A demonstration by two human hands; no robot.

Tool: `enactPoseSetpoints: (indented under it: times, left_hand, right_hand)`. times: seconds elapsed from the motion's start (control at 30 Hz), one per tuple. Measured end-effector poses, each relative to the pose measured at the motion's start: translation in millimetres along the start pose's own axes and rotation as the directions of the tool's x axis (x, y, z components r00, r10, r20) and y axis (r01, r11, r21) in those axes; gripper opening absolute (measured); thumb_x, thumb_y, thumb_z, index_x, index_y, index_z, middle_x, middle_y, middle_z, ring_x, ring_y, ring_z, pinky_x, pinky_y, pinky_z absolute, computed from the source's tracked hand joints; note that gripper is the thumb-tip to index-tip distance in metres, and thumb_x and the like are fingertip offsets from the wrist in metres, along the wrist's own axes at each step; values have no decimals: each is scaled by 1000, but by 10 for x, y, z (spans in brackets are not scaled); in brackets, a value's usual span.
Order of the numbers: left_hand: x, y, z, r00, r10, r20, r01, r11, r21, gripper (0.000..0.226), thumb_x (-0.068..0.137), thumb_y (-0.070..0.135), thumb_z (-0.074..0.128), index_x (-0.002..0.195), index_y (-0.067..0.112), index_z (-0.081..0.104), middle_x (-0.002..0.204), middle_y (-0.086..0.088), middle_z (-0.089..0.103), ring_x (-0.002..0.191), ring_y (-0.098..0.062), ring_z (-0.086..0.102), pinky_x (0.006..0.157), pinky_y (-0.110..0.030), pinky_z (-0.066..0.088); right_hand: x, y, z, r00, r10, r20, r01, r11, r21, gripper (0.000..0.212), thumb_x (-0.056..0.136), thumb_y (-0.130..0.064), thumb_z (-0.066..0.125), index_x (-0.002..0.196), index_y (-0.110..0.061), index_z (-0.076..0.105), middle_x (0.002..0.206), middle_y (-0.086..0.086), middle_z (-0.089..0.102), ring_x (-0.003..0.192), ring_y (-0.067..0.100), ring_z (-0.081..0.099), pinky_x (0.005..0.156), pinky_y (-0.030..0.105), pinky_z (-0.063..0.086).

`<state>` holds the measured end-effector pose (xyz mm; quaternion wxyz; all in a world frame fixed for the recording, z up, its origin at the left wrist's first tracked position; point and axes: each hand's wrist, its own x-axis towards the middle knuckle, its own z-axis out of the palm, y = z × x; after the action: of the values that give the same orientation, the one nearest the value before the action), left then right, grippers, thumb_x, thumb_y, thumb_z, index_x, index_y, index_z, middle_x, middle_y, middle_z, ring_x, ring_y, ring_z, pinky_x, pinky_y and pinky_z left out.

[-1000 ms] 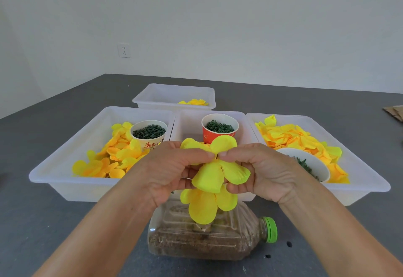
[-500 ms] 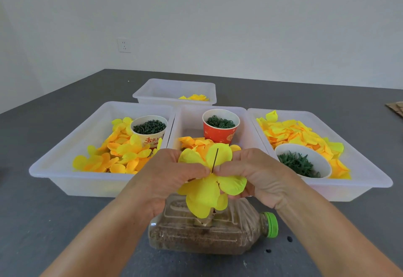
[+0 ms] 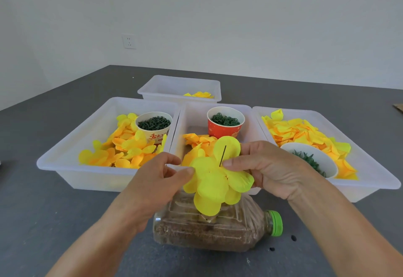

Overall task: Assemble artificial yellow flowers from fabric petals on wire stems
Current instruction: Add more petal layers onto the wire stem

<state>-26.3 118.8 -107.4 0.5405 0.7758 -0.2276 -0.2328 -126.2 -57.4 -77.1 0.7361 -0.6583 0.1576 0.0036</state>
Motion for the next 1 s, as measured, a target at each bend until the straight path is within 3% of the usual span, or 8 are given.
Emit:
enactPoseSetpoints:
  times: [0.27,0.43,0.57,0.77,0.9,1.0]
  left_hand:
    - [38,-52,61,975,-142,171,191,926,-324,18,86,12,63,103,7,61,80,-13,66,57,-19,60,47,-23,49]
    - [37,-59,52,979,-119,167,178,896,-407,22,82,2,65,103,5,60,79,-17,66,62,-25,61,47,-27,50]
    - [44,-5,36,981,-82,173,157,865,-477,17,87,-1,56,103,1,59,76,-16,66,55,-23,62,45,-28,53]
    - [91,163,-23,975,-37,219,160,800,-579,24,82,-13,52,100,2,57,78,-17,68,56,-22,65,48,-29,56]
    - [144,201,-39,979,-11,205,126,818,-561,28,79,-18,53,97,3,59,95,-23,65,70,-25,65,52,-27,57]
    - [146,195,-27,978,12,208,103,840,-532,29,78,-18,54,96,4,61,93,-20,65,70,-23,65,53,-26,56]
  right_hand:
    - [35,-55,-46,998,39,49,-39,999,3,19,64,-11,64,79,-7,75,83,9,73,72,19,70,70,33,57]
    - [58,-28,-60,997,55,52,-55,998,14,23,64,-10,65,84,-6,75,89,11,73,77,21,70,76,36,56]
    - [49,-42,-64,998,29,58,-28,1000,-11,20,64,-10,65,82,-7,75,87,11,73,75,20,70,72,33,57]
    - [75,-30,-54,999,35,38,-36,999,25,35,62,-10,66,97,-5,69,98,14,71,84,24,68,81,36,54]
    - [72,-7,-40,998,11,62,-16,996,87,34,65,-9,65,99,-7,70,101,13,71,88,24,69,82,37,54]
    - [53,-14,-39,994,-14,111,1,993,114,28,68,-7,63,94,-7,72,99,13,72,86,23,70,79,34,56]
